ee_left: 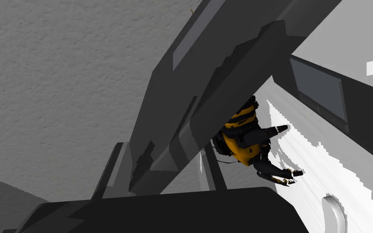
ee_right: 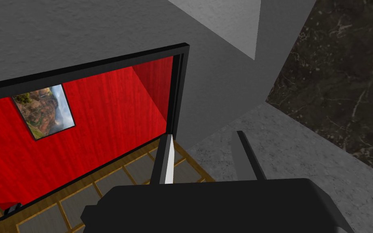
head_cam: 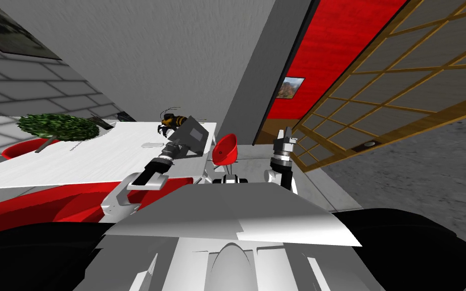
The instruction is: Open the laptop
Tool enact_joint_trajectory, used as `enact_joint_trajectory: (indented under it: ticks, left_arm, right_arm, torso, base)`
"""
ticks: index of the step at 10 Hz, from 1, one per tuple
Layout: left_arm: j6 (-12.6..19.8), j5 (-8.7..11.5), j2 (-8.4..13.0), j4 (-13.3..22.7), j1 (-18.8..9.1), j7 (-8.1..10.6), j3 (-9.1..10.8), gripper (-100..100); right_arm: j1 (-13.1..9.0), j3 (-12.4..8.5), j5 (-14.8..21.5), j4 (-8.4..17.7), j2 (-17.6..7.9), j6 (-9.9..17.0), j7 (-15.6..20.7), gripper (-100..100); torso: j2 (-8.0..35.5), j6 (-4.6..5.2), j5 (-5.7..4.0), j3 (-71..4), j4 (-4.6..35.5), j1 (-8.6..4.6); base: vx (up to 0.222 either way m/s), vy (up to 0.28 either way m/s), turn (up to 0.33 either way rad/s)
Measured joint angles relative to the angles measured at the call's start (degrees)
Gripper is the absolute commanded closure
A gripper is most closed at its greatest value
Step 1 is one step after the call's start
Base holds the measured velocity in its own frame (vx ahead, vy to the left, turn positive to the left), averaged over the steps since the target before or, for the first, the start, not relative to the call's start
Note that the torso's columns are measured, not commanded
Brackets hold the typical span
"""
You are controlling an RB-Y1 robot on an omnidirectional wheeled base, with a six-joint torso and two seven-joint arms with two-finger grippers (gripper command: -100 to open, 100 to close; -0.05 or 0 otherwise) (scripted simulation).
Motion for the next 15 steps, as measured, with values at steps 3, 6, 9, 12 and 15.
enact_joint_trajectory:
  ticks: [3, 6, 9, 12, 15]
  left_arm:
    - [-0.8, 1.8, -2.1, 1.8, -1.0, 1.80, -0.93, 100]
    - [-1.1, 2.2, -2.6, 2.4, -1.2, 2.22, -1.25, 100]
    - [-1.0, 2.2, -2.6, 2.3, -1.2, 2.20, -1.25, 100]
    - [-1.0, 2.1, -2.6, 2.2, -1.2, 2.19, -1.22, 100]
    - [-3.0, 3.5, -3.1, 1.9, 0.3, 3.50, -2.92, 100]
  right_arm:
    - [0.0, 0.0, 0.0, 0.0, 0.0, 0.0, 0.0, 0]
    - [0.0, 0.0, 0.0, 0.0, 0.0, 0.0, 0.0, 0]
    - [0.0, 0.0, 0.0, 0.0, 0.0, 0.0, 0.0, 0]
    - [0.0, 0.0, 0.0, 0.0, 0.0, 0.0, 0.0, 0]
    - [0.0, 0.0, 0.0, 0.0, 0.0, 0.0, 0.0, 0]
  torso:
    - [0.0, -0.04, 0.03, 0.0, 0.0, 0.06]
    - [0.1, -0.06, -0.01, 0.1, 0.1, 0.06]
    - [0.1, -0.08, -0.01, 0.0, 0.1, 0.06]
    - [0.1, -0.07, 0.03, 0.1, 0.0, 0.10]
    - [0.0, 0.01, 0.05, 0.0, 0.0, 0.13]
  base:
    - [-0.013, 0.013, -0.045]
    - [-0.004, 0.003, -0.012]
    - [0.002, -0.002, 0.006]
    - [0.002, -0.002, 0.007]
    - [0.018, -0.017, 0.060]
